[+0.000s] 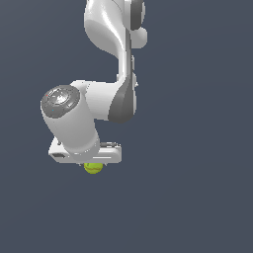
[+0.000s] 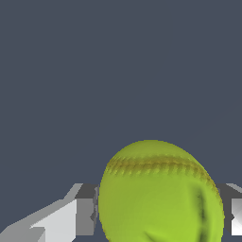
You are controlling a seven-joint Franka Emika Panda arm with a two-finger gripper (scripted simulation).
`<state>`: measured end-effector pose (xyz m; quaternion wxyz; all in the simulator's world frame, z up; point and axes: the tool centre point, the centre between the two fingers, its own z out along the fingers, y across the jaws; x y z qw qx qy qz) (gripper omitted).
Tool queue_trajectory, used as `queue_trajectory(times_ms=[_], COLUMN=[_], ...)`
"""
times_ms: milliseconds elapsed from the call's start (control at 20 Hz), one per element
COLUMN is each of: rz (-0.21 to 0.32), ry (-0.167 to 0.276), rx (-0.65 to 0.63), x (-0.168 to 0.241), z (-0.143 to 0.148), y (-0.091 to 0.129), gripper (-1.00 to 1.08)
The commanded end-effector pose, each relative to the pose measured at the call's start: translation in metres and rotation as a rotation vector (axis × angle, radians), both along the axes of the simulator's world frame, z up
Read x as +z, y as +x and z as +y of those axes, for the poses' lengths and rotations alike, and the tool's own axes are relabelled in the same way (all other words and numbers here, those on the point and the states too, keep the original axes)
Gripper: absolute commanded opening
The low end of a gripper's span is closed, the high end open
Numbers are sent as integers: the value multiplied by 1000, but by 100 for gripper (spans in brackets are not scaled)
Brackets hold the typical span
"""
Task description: Pick up the object and move it to a goal position.
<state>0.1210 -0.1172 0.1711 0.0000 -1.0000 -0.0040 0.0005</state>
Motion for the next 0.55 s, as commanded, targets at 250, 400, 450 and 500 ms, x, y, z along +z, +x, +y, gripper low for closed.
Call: queue_trajectory(times_ms=[250,400,450,500], rz=[-1,-1,-1,-1], ry=[0,0,0,0], rx=[0,0,0,0], x=[15,17,17,17], z=[-6,-7,-7,-7], y=[11,12,13,13], gripper=[-100,-100,-100,-100])
